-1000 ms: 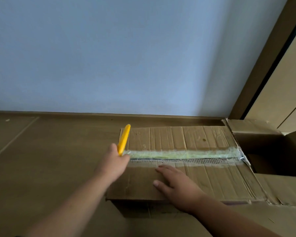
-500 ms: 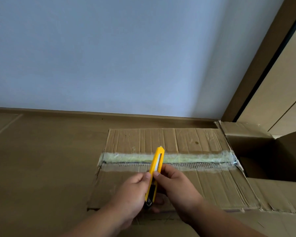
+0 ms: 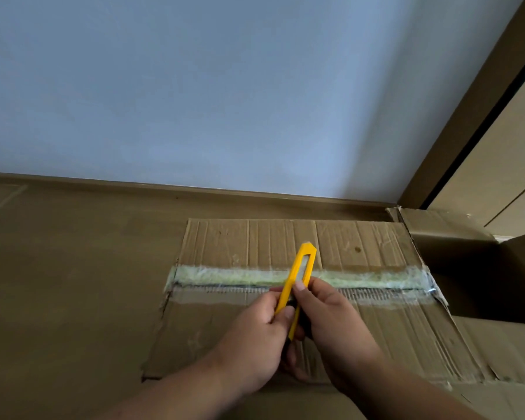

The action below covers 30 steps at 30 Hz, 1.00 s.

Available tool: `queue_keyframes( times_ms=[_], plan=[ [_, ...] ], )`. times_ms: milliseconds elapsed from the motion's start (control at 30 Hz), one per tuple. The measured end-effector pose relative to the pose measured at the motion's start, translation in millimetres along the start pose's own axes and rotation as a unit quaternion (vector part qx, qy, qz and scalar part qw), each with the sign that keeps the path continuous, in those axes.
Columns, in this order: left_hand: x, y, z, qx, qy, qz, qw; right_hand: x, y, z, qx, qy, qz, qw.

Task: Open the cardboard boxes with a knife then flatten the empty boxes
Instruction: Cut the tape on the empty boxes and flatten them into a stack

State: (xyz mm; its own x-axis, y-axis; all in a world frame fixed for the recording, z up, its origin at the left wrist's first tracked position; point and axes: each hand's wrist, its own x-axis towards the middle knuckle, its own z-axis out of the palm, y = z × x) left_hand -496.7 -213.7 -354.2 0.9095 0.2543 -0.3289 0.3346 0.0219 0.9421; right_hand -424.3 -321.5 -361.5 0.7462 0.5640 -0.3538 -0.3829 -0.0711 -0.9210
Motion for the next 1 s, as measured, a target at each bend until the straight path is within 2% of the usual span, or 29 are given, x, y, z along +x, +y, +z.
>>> queue_keyframes(
  times_ms=[167,267,333,400,467,533,633,700,767,833,1000],
  plan=[
    [3.0,1.8,3.0,-0.045,0.029,-0.023,0.998,-6.9,-2.0,-1.2,-0.006,-0.019,-0.02,1.0],
    [-0.2,1.8,6.2,-0.021,0.031,-0.068,0.997,-10.9,-0.5,-0.8,-0.03,-0.022,-0.009,0.999],
    [-3.0,3.6,0.9,0.014,0.001,-0.104,0.994,-9.5,1.2,-1.3,-0.046,-0.013,0.006,0.999],
    [-5.8,7.9,-17.9,0.192,-0.03,-0.08,0.978,-7.3,0.2,-0.4,-0.063,0.005,0.015,0.998],
    [-5.0,17.5,-49.0,0.382,-0.017,-0.025,0.924,-5.3,-0.3,3.3,-0.067,0.02,0.034,0.997],
    [5.2,26.3,-90.2,0.427,0.036,-0.004,0.903,-6.8,0.5,9.0,-0.114,0.014,0.053,0.992],
    [35.0,14.4,-168.4,0.312,0.167,-0.048,0.934,-8.4,2.7,23.2,-0.23,-0.003,0.07,0.971],
    [48.9,-12.8,-206.3,0.213,0.215,-0.093,0.949,-6.8,5.7,36.5,-0.286,-0.02,0.083,0.954],
    [51.3,-40.3,-224.3,0.126,0.185,-0.136,0.965,-3.2,8.2,52.1,-0.336,-0.04,0.092,0.937],
    [49.6,-59.9,-226.9,0.064,0.116,-0.16,0.978,0.7,4.9,69.4,-0.365,-0.058,0.091,0.925],
    [53.4,-70.8,-221.5,0.033,0.015,-0.142,0.989,15.1,-6.9,113.9,-0.383,-0.099,0.06,0.916]
  ],
)
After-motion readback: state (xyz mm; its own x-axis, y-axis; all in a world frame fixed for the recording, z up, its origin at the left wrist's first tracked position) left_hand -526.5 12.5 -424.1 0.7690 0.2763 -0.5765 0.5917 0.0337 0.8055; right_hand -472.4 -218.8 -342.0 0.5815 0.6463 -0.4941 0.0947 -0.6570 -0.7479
